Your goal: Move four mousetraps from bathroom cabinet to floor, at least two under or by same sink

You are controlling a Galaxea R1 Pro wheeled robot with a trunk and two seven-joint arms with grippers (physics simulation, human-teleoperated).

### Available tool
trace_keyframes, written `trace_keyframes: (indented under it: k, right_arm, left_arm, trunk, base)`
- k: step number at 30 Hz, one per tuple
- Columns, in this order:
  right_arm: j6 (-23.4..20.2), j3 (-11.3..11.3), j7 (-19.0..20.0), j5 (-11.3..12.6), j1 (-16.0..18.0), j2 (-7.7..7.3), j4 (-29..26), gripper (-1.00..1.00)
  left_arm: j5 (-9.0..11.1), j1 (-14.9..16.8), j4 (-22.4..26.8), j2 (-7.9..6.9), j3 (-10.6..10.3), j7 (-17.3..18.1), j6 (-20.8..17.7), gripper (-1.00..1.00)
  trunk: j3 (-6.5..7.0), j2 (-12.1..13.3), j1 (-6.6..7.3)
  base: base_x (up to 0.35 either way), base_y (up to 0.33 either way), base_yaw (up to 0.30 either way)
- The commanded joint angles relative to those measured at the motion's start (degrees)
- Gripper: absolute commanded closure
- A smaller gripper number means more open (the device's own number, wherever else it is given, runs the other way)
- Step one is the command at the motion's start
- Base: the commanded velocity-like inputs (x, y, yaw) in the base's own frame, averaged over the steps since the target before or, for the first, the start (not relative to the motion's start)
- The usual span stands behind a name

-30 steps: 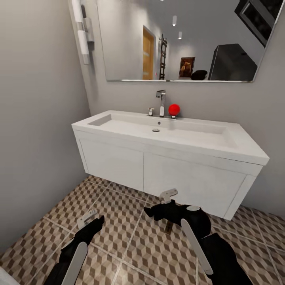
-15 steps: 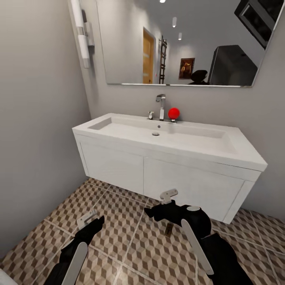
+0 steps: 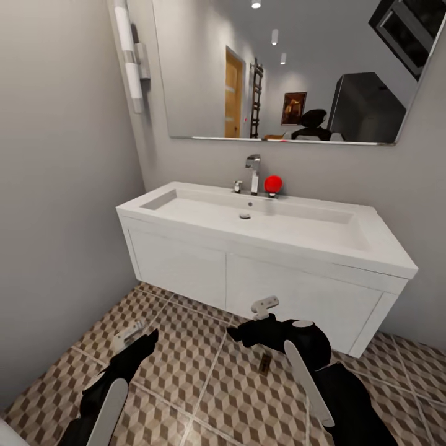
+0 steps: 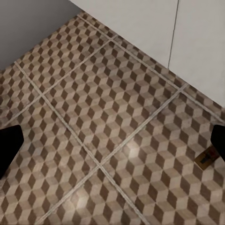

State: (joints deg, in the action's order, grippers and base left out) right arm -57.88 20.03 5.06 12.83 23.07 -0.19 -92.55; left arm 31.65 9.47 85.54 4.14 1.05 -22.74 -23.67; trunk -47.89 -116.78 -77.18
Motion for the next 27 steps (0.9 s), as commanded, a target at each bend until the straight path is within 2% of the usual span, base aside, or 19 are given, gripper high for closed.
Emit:
trace_keyframes:
  k: [1, 11, 27]
  right_arm:
    - [-0.03, 0.00, 0.01, 0.00, 0.01, 0.00, 0.00, -1.00]
    - [-0.01, 0.00, -0.04, 0.00, 0.06, -0.06, 0.00, -1.00]
    - [0.58, 0.01, -0.05, 0.00, -0.16, -0.25, 0.00, -1.00]
  left_arm:
    - [0.00, -0.23, 0.70, -0.02, 0.00, -0.06, -0.27, -1.00]
    - [0.05, -1.14, 3.75, -0.09, 0.15, -0.27, -1.31, -1.00]
    - [0.07, -1.21, 3.20, 0.33, -0.32, -2.91, -2.21, -1.00]
  trunk:
    - [0.18, 0.42, 0.23]
    - [1.98, 4.43, 2.42]
    - [4.64, 10.85, 5.94]
  base:
    - [0.000, 0.000, 0.084]
    - [0.000, 0.000, 0.170]
    - [0.000, 0.000, 0.277]
